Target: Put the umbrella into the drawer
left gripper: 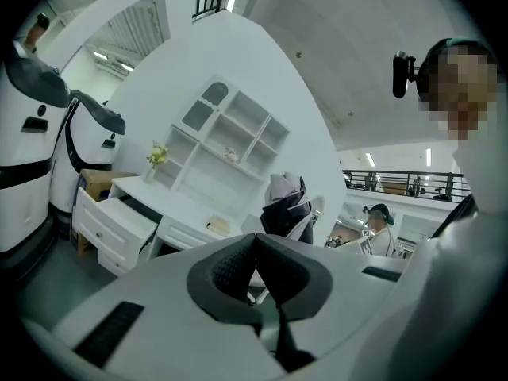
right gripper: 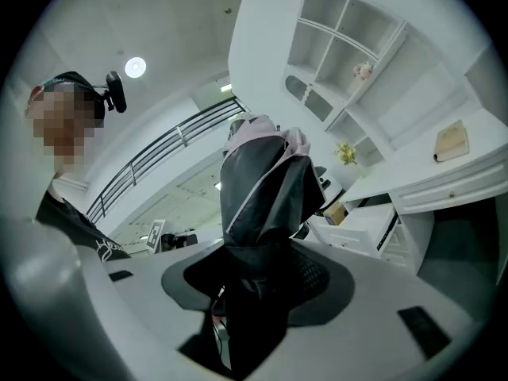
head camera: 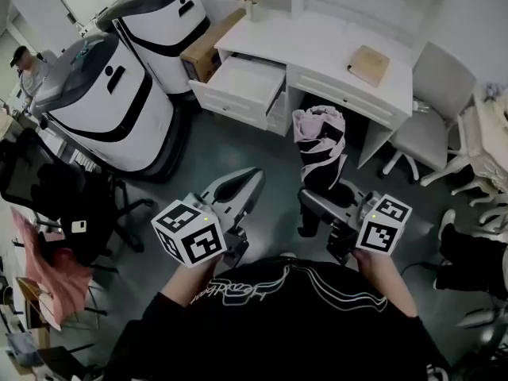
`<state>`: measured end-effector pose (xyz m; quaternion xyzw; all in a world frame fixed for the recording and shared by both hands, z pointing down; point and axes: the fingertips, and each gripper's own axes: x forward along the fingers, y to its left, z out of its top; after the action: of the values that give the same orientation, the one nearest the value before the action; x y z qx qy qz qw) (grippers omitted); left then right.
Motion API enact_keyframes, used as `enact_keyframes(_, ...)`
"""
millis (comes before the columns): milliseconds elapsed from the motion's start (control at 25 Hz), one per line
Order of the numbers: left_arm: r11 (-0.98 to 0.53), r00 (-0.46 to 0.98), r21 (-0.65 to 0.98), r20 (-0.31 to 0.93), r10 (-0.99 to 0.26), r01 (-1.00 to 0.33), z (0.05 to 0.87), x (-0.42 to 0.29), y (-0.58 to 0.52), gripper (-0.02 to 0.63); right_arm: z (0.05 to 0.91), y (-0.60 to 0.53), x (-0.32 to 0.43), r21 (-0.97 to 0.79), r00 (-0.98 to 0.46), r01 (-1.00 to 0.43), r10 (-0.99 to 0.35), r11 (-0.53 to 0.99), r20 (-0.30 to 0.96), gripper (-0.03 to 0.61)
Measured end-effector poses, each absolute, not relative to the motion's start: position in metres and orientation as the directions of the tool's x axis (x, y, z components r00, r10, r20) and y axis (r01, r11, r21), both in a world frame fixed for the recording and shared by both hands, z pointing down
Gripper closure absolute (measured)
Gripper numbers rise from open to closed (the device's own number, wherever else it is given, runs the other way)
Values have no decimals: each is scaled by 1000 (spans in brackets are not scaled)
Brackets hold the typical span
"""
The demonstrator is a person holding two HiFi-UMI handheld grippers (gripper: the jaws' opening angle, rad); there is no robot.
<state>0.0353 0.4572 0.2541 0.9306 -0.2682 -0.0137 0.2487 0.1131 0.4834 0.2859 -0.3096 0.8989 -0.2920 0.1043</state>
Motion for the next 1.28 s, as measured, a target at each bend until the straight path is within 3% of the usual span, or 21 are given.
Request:
enact_keyframes(240, -719, 844, 471, 120, -523, -512, 256, 96, 410, 594, 289, 430, 175, -615, -803, -466, -597, 636, -9, 353)
enact_keyframes(520, -698, 825, 477, 119, -552, -535, 263, 115, 399, 594, 294, 416, 196, -614, -823, -445, -569, 651, -7, 353)
enact_keyframes(920, -670, 813, 499, 137, -565, -550, 282, 108, 350, 594, 318, 363, 193, -652, -825, -436, -565, 621, 13, 353)
enact_keyframes(1280, -648, 824, 541, 169, -541, -537, 295, 83, 224, 594, 331, 242, 169, -686, -805, -459, -591, 565, 52, 353)
